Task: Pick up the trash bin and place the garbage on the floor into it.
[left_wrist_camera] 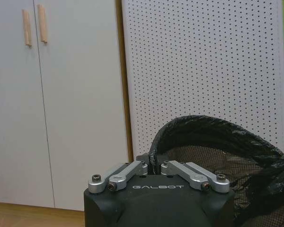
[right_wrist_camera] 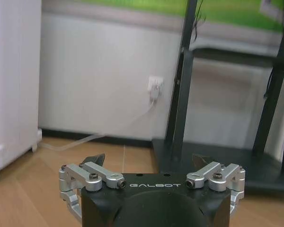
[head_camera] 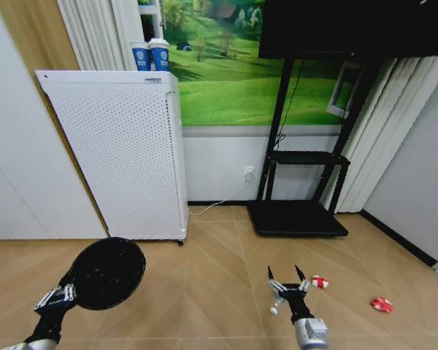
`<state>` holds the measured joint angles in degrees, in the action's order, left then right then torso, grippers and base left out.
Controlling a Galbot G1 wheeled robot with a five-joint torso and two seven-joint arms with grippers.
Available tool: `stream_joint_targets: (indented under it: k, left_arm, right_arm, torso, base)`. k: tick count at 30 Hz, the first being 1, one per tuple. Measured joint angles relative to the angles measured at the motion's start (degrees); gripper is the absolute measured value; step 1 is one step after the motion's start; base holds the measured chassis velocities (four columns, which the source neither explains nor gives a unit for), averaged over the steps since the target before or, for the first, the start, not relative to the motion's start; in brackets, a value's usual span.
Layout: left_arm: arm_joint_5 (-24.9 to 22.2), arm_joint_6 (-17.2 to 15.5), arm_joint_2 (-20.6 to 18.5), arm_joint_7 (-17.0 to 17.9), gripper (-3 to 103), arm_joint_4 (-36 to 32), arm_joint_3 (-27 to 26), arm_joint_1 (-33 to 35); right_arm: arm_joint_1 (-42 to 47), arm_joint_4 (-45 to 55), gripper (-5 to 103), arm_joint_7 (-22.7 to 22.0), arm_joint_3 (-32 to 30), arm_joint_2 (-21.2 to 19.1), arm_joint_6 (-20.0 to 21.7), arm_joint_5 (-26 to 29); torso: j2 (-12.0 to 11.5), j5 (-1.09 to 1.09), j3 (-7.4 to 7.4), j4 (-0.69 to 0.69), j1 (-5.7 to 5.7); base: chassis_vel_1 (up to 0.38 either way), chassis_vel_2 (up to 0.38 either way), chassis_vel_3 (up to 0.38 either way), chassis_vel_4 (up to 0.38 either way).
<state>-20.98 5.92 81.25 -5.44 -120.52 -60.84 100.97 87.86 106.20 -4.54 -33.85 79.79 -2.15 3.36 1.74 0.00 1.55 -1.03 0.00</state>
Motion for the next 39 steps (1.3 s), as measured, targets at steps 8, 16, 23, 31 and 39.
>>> stream_joint_targets:
  k: [8,16,23,31,39]
  left_arm:
    - [0.0,0.1,-0.1,-0.1,7,0.2,0.5,-1.1]
    - [0.0,0.4,0.1,-0.1,7,0.3,0.7,-1.5]
    - [-0.3,0.8,-0.1,-0.4,7,0.5,0.6,-1.4]
    - [-1.2,1.0,0.0,-0.5,7,0.3,0.4,-1.2]
    - [-2.7,0.4,0.1,-0.3,7,-0.9,0.4,-1.0]
  right_arm:
    - [-7.5,-15.4,100,-3.4,4.2,-5.8,10.0,6.7]
    - [-9.9,-22.4,100,-8.3,7.2,-5.6,13.5,12.2]
    - [-11.3,-25.8,100,-10.7,8.3,-4.0,13.7,13.6]
    - [-15.6,-31.7,100,-12.5,9.2,-3.1,12.8,11.4]
    - [-19.6,-38.8,91,-13.9,9.3,-2.7,11.8,9.9]
  torso:
    - [0.0,0.03,0.00,-0.07,0.00]
    - [0.0,-0.01,0.00,-0.03,0.00]
    - [0.0,0.00,0.00,-0.05,0.00]
    - [0.0,-0.01,0.00,-0.03,0.00]
    - [0.0,0.00,0.00,-0.04,0.00]
  base:
    - [-0.050,-0.023,0.049,0.024]
    - [0.000,0.000,0.000,0.000]
    - [0.000,0.000,0.000,0.000]
    - [0.000,0.000,0.000,0.000]
    - [0.000,0.000,0.000,0.000]
